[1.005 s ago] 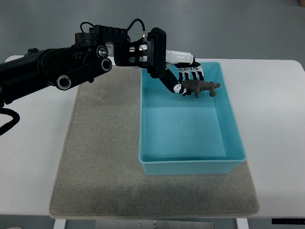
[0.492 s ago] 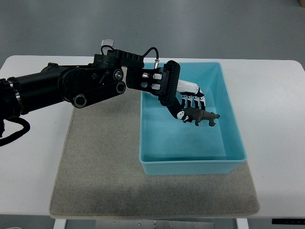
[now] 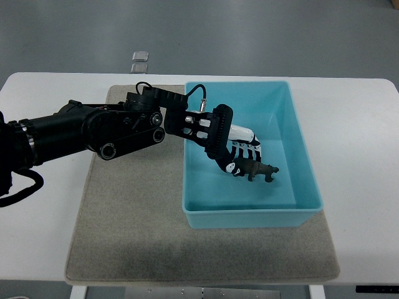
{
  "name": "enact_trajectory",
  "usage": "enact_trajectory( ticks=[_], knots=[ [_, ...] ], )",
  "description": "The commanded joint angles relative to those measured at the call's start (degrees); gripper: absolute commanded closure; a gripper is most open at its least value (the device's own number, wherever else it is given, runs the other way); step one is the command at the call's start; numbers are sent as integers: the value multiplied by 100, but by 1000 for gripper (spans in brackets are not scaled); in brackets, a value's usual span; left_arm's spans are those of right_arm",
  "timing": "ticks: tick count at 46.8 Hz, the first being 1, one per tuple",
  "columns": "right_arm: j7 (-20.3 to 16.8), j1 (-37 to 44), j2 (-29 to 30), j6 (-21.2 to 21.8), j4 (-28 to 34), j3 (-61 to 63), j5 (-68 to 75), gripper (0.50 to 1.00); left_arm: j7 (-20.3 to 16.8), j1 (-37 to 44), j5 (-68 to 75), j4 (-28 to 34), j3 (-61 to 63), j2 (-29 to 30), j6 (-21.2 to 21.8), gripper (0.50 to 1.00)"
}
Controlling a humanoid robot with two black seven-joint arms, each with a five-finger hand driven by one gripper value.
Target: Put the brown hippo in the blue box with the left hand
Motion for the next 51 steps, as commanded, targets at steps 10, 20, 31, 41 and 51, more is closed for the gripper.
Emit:
enact_trajectory(
  ticks=[10,20,31,41,51],
  knots=[
    [0,0,0,-5,0,0,0,564,-20,24,-107,0,-19,-35,577,506],
    [0,0,0,-5,0,0,0,564,-20,6,-125,-9,-63,0,569,506],
    [0,0,0,-5,0,0,0,564,-20,-29,-143,-26,-686,219,577,506],
    [0,0,0,-5,0,0,0,564,-20,-20,-169,-26,-1635,466,586,506],
    [0,0,0,-5,0,0,0,564,-11,50,-1020,18,-2330,712,577,506]
  ],
)
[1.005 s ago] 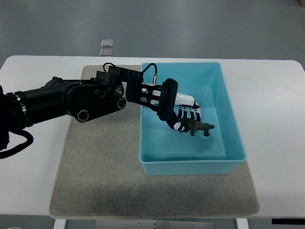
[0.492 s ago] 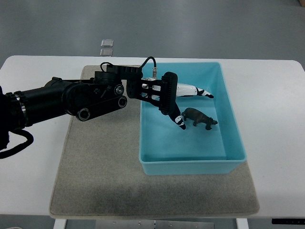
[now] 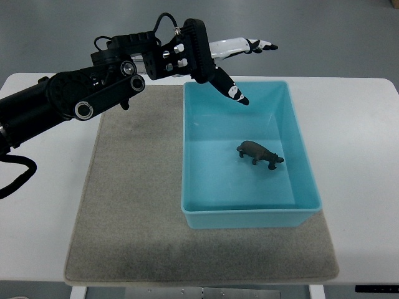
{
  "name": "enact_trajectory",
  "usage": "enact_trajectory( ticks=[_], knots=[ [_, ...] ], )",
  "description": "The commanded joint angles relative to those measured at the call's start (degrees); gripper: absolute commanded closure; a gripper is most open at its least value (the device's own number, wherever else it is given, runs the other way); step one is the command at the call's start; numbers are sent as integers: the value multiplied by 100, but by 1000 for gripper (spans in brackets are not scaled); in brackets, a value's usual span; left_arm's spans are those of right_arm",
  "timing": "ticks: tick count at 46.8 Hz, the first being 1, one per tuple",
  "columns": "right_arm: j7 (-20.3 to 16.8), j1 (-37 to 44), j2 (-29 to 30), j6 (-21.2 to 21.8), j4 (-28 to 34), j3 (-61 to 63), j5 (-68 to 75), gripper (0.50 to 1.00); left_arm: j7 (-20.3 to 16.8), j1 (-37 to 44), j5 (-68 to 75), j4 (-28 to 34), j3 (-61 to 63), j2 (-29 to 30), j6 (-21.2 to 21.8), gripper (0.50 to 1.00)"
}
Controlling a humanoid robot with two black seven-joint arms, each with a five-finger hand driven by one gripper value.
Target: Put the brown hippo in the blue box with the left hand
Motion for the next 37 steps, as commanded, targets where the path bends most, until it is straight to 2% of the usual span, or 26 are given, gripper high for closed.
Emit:
enact_trajectory(
  ticks=[1,9,18,28,37],
  knots=[
    [0,1,0,5,0,0,0,564,8,5,-531,15,-94,115,-4,506],
    [0,1,0,-4,0,0,0,564,17,22,-2314,121,-94,458,-13,506],
    [0,1,0,-4,0,0,0,564,17,136,-4223,437,-68,827,-206,506],
    [0,1,0,-4,0,0,0,564,17,418,-4514,569,-112,1161,-294,506],
    [0,1,0,5,0,0,0,564,17,497,-4751,1140,-121,1153,-312,506]
  ],
)
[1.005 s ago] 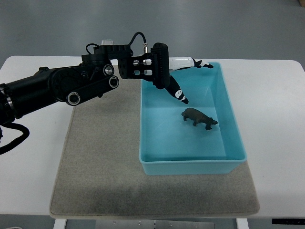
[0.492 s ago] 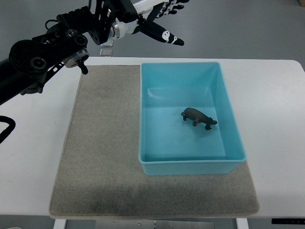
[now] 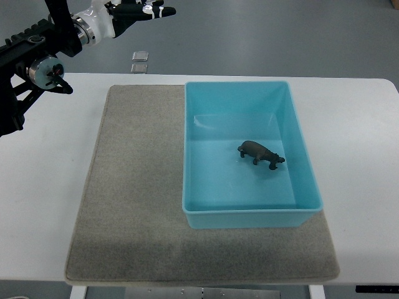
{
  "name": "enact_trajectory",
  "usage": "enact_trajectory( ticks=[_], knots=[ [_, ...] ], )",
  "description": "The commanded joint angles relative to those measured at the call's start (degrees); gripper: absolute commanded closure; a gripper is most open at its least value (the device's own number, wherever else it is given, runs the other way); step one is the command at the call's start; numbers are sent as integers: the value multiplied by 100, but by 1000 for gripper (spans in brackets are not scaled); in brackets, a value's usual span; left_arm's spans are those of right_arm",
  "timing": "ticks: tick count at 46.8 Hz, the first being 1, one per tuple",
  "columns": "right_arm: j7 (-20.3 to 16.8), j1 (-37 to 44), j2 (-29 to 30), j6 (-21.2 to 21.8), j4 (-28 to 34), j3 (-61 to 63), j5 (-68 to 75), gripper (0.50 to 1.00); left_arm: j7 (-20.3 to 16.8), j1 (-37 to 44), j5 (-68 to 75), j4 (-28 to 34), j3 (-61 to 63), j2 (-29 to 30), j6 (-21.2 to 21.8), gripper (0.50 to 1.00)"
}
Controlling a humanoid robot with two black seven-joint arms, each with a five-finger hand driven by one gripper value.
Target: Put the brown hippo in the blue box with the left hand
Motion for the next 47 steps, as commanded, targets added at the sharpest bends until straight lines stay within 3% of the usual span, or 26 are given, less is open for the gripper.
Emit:
enact_trajectory(
  ticks=[1,7,15,29,47],
  knots=[
    [0,0,0,5,0,0,0,564,-1,55,-307,250,0,-16,-1,506],
    [0,0,0,5,0,0,0,564,-1,204,-1098,479,9,-16,-19,506],
    [0,0,0,5,0,0,0,564,8,380,-2003,725,9,-7,-352,504],
    [0,0,0,-4,0,0,0,564,8,564,-3164,1314,9,-165,-291,504],
    [0,0,0,-4,0,0,0,564,-9,1048,-3296,1481,-589,-543,-195,500]
  ],
)
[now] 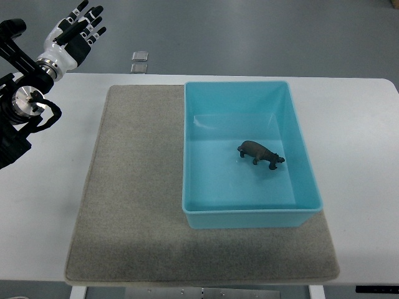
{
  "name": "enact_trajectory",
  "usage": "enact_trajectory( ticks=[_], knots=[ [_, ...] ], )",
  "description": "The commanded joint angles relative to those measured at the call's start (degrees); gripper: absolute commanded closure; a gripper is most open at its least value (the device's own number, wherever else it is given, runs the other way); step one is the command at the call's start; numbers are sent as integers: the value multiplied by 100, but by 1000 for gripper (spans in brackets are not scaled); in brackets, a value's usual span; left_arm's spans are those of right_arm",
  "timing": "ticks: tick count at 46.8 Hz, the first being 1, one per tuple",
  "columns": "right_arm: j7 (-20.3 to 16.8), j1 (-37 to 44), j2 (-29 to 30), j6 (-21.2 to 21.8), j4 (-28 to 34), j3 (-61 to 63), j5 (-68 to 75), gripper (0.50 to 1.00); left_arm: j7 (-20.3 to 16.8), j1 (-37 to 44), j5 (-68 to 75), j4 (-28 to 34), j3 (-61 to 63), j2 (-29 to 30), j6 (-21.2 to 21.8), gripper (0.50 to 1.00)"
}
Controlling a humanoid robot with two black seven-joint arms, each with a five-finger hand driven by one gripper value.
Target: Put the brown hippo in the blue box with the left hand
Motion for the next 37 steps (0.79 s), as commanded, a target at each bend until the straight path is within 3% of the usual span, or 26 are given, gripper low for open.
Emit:
enact_trajectory(
  ticks=[1,16,37],
  knots=[
    [0,0,0,6,0,0,0,564,-9,59,8,-9,-53,-109,69,500],
    [0,0,0,6,0,0,0,564,-17,252,0,-9,-202,-426,297,500],
    [0,18,0,-3,-9,0,0,564,0,261,8,-18,-237,-470,262,500]
  ],
)
